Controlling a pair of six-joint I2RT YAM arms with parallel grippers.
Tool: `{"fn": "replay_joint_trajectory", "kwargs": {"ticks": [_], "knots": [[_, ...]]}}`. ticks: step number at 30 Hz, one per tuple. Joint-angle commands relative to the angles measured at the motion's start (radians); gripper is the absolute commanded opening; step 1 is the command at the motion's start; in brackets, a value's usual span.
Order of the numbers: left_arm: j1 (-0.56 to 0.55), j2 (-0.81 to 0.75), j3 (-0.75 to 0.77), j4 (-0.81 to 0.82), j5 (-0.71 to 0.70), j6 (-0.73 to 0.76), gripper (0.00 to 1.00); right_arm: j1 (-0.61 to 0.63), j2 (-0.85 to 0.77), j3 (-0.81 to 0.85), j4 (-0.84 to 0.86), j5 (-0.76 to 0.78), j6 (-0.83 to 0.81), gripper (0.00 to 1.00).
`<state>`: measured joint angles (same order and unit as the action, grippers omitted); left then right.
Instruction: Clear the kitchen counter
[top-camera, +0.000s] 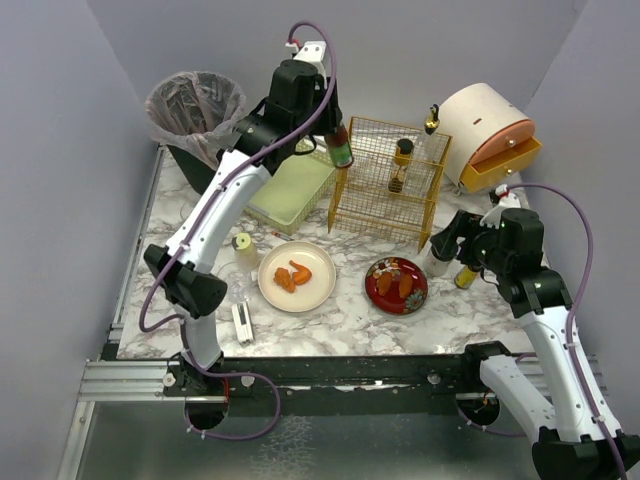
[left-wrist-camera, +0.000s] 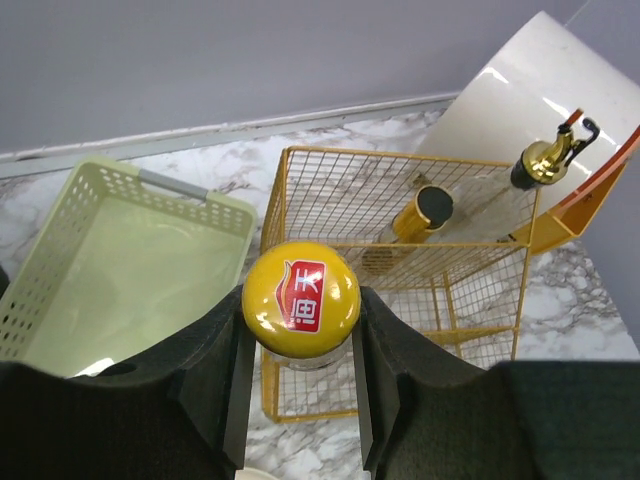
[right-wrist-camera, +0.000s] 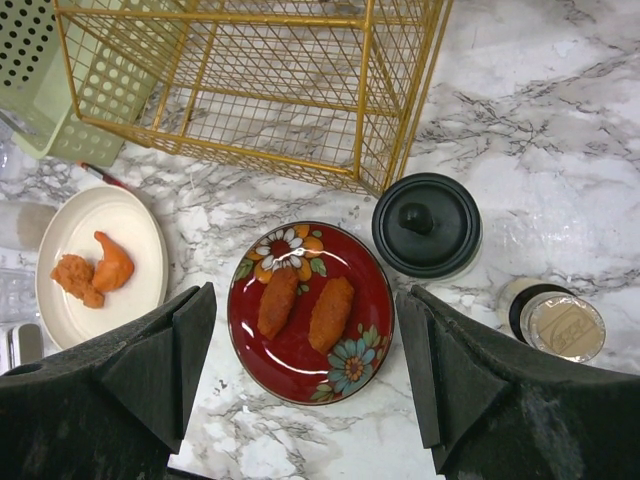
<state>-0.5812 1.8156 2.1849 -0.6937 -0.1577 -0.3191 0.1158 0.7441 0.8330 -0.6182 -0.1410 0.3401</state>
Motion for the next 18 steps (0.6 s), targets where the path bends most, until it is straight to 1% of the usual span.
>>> {"fn": "replay_joint_trajectory", "kwargs": {"ticks": [1, 3, 7, 18], "knots": [[0.001, 0.083, 0.181, 0.133, 0.055, -0.021, 0.0, -0.004, -0.016, 0.026, -0.028, 0.019, -0.002, 0.8], [0.0, 0.115, 0.21, 0.155, 0.071, -0.027, 0.0, -0.004, -0.015, 0.024, -0.031, 0.014, -0.001, 0.8], [0.0, 0.15, 0.219, 0.206, 0.092, -0.039, 0.0, -0.005, -0.017, 0.023, -0.041, 0.003, 0.004, 0.8], [0.0, 0.222, 0.272, 0.312, 0.098, -0.081, 0.0, -0.004, -0.026, 0.007, -0.04, -0.014, 0.014, 0.8]]}}
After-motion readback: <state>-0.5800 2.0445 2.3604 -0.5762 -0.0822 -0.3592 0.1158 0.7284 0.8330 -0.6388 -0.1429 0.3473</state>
